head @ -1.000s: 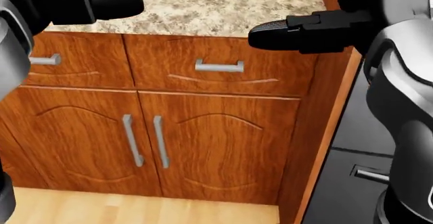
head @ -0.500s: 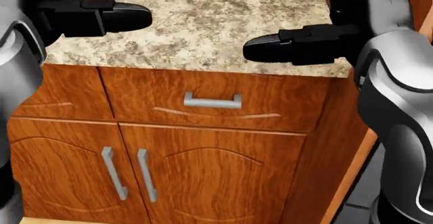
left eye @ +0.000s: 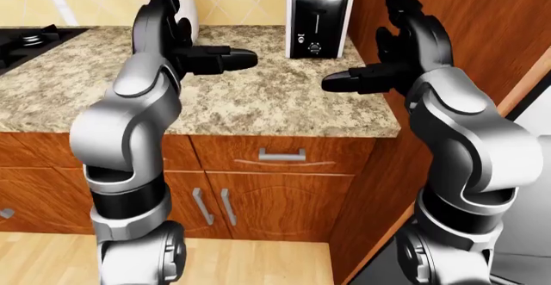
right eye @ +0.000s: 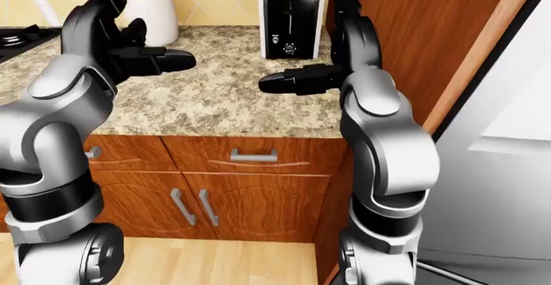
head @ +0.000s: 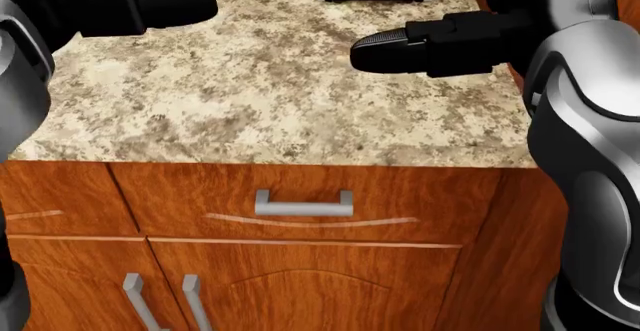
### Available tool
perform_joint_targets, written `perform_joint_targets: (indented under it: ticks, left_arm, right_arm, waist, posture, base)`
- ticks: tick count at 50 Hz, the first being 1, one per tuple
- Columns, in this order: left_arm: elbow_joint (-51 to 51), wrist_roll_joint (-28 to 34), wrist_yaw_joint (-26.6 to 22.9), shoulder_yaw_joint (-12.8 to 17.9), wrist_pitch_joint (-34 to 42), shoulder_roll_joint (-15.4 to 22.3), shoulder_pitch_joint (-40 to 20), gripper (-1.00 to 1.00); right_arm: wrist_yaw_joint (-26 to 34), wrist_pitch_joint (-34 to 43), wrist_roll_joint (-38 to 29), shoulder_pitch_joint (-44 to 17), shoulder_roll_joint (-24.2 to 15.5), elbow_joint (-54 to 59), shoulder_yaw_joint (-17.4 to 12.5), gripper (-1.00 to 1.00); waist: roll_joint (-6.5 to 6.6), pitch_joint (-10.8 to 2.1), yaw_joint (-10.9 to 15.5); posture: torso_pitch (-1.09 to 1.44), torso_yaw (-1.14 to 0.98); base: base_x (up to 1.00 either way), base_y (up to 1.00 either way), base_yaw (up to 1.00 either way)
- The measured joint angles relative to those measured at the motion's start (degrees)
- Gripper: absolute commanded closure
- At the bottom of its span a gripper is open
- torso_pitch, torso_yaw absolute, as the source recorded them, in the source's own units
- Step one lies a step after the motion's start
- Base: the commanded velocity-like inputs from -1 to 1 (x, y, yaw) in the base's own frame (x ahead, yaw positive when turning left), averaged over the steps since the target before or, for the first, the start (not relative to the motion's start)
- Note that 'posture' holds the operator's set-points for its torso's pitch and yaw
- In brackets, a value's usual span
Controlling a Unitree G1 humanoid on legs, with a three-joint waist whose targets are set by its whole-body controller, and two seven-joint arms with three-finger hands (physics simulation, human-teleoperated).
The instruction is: Push down the lever of the toaster to turn it on.
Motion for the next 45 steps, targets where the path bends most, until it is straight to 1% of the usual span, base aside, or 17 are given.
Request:
perform_joint_targets:
  ticks: [2,5,8,10,13,15,16,17,19,23,28,29,32,36,37,42,45]
  left_arm:
    - [1.7,-0.3,-0.1,-0.9,1.1,-0.3,0.7,-1.0]
    - [1.8,-0.4,-0.1,-0.8,2.0,-0.2,0.8,-1.0]
    - [0.4,-0.3,0.1,-0.2,2.0,0.1,0.4,-1.0]
    - [-0.3,-0.3,0.3,0.0,1.8,0.1,0.1,-1.0]
    - [-0.3,-0.4,0.2,-0.2,1.2,0.0,0.0,-1.0]
    - [0.1,-0.5,0.2,-0.3,1.2,0.0,0.0,-1.0]
    - [0.2,-0.4,0.2,-0.2,1.2,0.2,0.0,-1.0]
    - [0.2,-0.4,0.3,0.2,1.2,0.4,0.6,-1.0]
    - [0.5,-0.1,0.5,0.8,1.7,0.5,1.4,-1.0]
    - [1.0,0.1,0.8,0.7,1.7,0.5,0.8,-1.0]
    - [0.3,-0.2,0.7,0.5,1.4,0.5,0.4,-1.0]
    - [0.1,-0.2,0.7,0.5,1.3,0.5,0.5,-1.0]
    - [-0.1,-0.4,0.7,0.5,1.3,0.6,0.3,-1.0]
    - [0.5,-0.3,0.7,0.6,1.5,0.6,1.1,-1.0]
    - [0.9,-0.3,0.7,0.6,1.9,0.6,1.4,-1.0]
    - [0.8,-0.1,0.8,0.5,2.3,0.8,0.4,-1.0]
    - [-0.5,-0.2,0.7,0.5,1.3,0.9,-1.0,-1.0]
  right_arm:
    - [-0.1,0.9,-0.1,0.9,0.1,0.9,-0.3,-1.0]
    - [-0.3,1.2,-0.2,0.5,0.2,1.0,-0.2,-1.0]
    - [-0.3,1.0,0.0,0.5,0.4,-0.1,0.2,-1.0]
    - [-0.3,0.9,0.2,0.4,0.4,-0.2,0.2,-1.0]
    - [-0.4,1.0,0.1,0.3,0.3,-0.3,0.0,-1.0]
    - [-0.4,0.8,0.0,0.1,0.3,0.1,0.0,-1.0]
    - [-0.4,0.6,0.0,-0.1,0.5,0.2,0.2,-1.0]
    - [-0.4,0.5,0.1,0.2,1.0,0.2,0.6,-1.0]
    - [-0.1,1.0,0.7,0.8,1.3,0.4,1.4,-1.0]
    - [0.1,1.3,1.0,0.3,1.0,0.9,1.1,-1.0]
    - [-0.1,0.4,0.9,-0.1,1.0,-0.2,0.8,-1.0]
    - [-0.1,0.5,1.0,0.0,1.0,-0.2,0.7,-1.0]
    - [-0.1,0.8,1.1,-0.7,0.7,0.4,0.5,-1.0]
    - [-0.2,0.2,1.4,-0.2,0.8,1.4,0.7,-1.0]
    - [-0.1,0.3,1.6,0.1,0.7,1.9,0.9,-1.0]
    - [0.0,0.6,1.8,-0.4,0.1,1.6,0.2,-1.0]
    - [-0.3,-0.1,1.6,-1.6,-0.2,0.8,-0.1,-1.0]
  waist:
    - [-0.26,-0.57,-0.5]
    - [1.2,-0.6,-0.5]
    - [1.47,-0.57,-0.4]
    - [2.22,-0.8,-0.5]
    - [4.38,-0.56,-1.0]
    - [6.53,-0.57,-1.3]
    - [7.77,-0.89,-1.1]
    - [7.14,-0.64,-0.8]
    - [6.62,-0.06,-0.7]
    - [4.07,-0.12,-0.5]
    - [2.02,-0.27,0.2]
    - [1.95,-0.23,0.3]
    - [3.23,0.18,0.2]
    - [2.18,1.17,0.7]
    - [2.18,1.3,0.8]
    - [2.61,-0.12,1.2]
    - [1.7,-0.91,1.0]
  posture:
    - [0.0,0.0]
    - [0.0,0.0]
    - [0.0,0.0]
    - [0.0,0.0]
    - [0.0,0.0]
    - [0.0,0.0]
    - [0.0,0.0]
    - [0.0,0.0]
    - [0.0,0.0]
    - [0.0,0.0]
    - [0.0,0.0]
    - [0.0,0.0]
    - [0.0,0.0]
    - [0.0,0.0]
    - [0.0,0.0]
    - [0.0,0.0]
    - [0.0,0.0]
  base:
    - [0.07,0.15,0.0]
    - [0.08,0.25,0.0]
    - [0.1,0.39,0.0]
    - [0.11,0.39,0.0]
    - [0.11,0.4,0.0]
    - [0.12,0.41,0.0]
    - [0.12,0.41,0.0]
    - [0.12,0.41,0.0]
    - [0.11,0.42,0.0]
    - [0.12,0.41,0.0]
    - [0.13,0.35,0.0]
    - [0.09,0.0,0.0]
    - [0.0,0.0,0.0]
    - [0.16,0.0,0.0]
    - [0.3,-0.01,0.0]
    - [0.32,-0.05,0.0]
    - [0.08,-0.01,0.0]
